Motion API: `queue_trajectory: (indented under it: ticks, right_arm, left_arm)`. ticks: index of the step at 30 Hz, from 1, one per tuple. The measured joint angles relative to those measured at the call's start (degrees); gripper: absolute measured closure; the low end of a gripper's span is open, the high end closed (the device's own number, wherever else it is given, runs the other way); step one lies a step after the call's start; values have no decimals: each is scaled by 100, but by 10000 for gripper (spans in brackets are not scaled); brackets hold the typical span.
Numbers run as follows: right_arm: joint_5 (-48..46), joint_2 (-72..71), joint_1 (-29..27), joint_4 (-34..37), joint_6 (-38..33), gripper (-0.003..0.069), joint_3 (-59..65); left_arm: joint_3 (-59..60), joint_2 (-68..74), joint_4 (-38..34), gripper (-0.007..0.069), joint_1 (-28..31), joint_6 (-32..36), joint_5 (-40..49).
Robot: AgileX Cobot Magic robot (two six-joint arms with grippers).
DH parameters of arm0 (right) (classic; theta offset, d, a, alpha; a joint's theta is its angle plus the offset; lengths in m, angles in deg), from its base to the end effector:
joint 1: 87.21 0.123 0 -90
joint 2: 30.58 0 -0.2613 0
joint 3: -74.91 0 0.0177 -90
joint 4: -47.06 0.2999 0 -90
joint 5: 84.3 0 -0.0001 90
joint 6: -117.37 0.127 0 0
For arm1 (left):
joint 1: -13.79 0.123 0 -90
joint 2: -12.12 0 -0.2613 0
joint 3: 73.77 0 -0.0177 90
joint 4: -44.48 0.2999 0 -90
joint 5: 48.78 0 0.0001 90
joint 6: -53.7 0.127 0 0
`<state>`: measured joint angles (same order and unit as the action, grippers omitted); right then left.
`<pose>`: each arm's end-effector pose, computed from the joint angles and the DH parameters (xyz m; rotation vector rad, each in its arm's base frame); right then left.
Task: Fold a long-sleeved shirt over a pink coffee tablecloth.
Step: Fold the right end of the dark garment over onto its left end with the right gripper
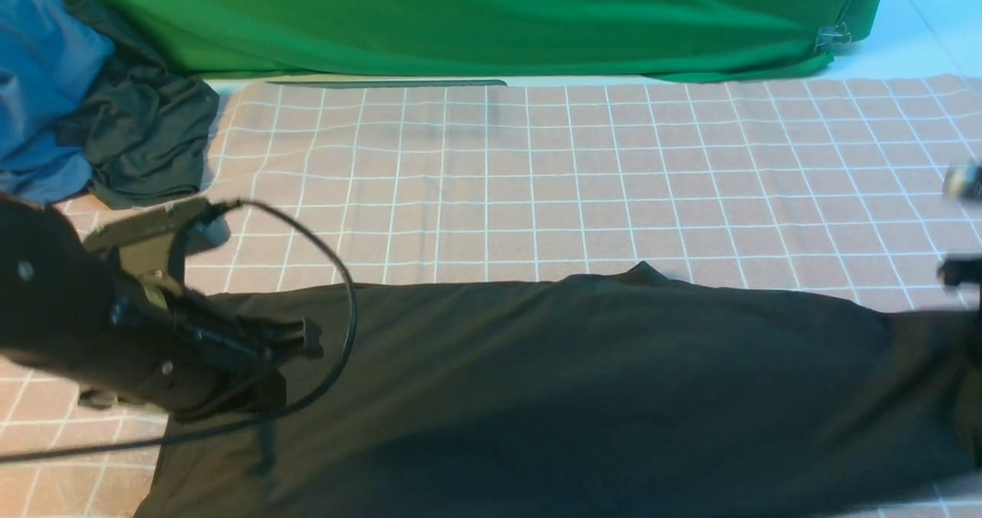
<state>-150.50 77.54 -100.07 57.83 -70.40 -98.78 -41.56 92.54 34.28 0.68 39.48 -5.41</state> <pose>0.3568 -0.0592 0.1383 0.2576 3.0996 0.2661 0.2811 -0.0813 0.1668 -0.1690 2.7457 -0.3384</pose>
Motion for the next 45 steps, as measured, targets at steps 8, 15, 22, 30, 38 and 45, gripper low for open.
queue_trajectory:
  ticks: [8,15,22,30,38,45]
  right_arm:
    - [-304,-1173,841,832,147,561,-607]
    - [-235,-1300,2372,1295,666,561,-1431]
    - [322,-964,3617,1964,1005,561,-1854]
    - [1444,-181,4647,2841,1108,558,-1906]
    - [2504,617,5438,3457,885,555,-1906]
    - [3144,1243,5992,3883,598,559,-1906]
  left_arm:
    - [-873,-264,129,610,0,5,524]
    - [-1628,-698,593,610,0,-164,889]
    - [-1988,-1065,1526,610,0,-640,1439]
    - [-2032,-1473,2047,610,4,-920,1698]
    - [-2043,-1619,2284,610,4,-1101,1802]
    - [-2043,-1619,2284,610,4,-1158,1816]
